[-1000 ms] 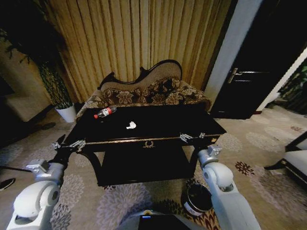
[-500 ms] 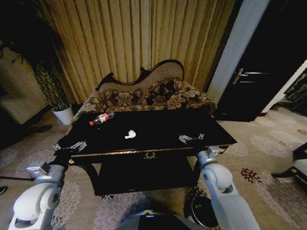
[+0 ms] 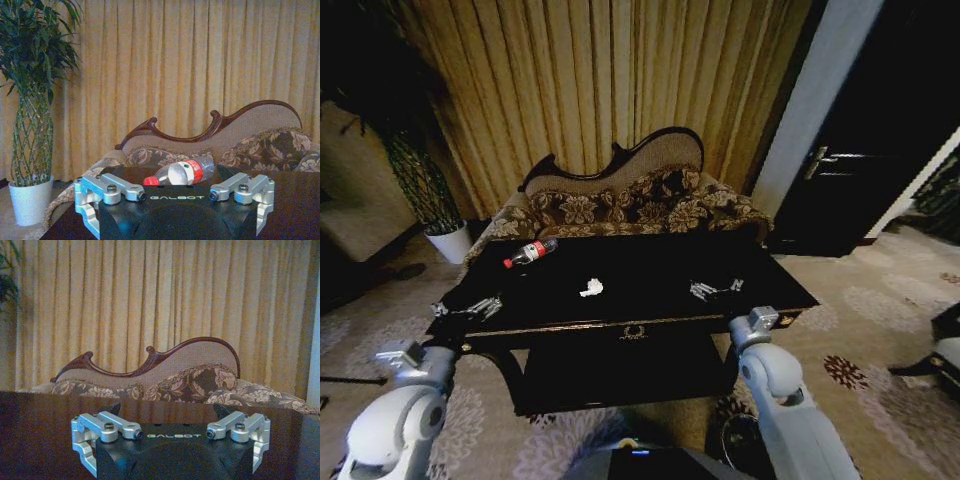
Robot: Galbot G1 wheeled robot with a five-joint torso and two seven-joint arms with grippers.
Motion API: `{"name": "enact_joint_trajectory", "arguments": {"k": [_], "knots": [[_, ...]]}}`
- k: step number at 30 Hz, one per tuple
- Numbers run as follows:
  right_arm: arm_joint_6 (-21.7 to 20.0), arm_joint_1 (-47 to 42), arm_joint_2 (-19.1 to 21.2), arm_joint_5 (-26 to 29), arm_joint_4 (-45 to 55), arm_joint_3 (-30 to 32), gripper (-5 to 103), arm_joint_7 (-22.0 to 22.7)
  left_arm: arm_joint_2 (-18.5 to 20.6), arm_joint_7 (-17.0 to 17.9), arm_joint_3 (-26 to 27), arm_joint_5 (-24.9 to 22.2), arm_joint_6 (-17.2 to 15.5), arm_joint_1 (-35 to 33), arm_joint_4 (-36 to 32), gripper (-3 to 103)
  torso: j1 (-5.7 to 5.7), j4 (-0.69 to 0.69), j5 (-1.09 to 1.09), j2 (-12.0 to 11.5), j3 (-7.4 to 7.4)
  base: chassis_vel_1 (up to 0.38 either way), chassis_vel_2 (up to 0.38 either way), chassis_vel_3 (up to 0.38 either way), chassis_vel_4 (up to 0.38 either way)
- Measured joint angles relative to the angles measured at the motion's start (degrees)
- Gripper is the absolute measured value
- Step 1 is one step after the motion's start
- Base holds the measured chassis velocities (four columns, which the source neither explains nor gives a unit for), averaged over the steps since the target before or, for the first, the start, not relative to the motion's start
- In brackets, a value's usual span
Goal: Move to the front of the table and place the trash on the table into the trash bin.
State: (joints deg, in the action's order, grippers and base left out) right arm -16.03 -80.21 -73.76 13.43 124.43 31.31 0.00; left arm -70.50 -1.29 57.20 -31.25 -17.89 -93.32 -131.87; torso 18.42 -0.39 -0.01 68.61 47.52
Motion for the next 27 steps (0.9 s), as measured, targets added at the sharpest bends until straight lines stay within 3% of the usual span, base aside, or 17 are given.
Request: {"name": "enact_joint_trajectory", "arguments": {"k": [5, 15, 27], "knots": [[-0.6, 0.3, 0.5, -0.1, -0.1, -2.7, 100, 0.0, -0.3, 0.0, 0.0, 0.0, 0.0, -0.3, -0.5, 100, 0.00, 0.01, 0.00, 0.0, 0.00, 0.000, 0.000, 0.000, 0.000], [-5.9, 4.0, 6.6, 8.6, 0.8, -12.3, 100, 0.0, -1.2, 0.0, 0.7, 0.5, 0.0, -1.9, -2.7, 100, 0.00, 0.02, 0.00, 0.0, 0.00, 0.000, 0.000, 0.000, 0.000], [-6.1, 10.1, 6.7, 11.0, -4.2, -19.8, 100, 0.0, -2.8, 0.6, 1.0, 1.6, -0.1, -2.8, -4.2, 100, 0.00, 0.02, 0.00, 0.0, 0.00, 0.000, 0.000, 0.000, 0.000]]}}
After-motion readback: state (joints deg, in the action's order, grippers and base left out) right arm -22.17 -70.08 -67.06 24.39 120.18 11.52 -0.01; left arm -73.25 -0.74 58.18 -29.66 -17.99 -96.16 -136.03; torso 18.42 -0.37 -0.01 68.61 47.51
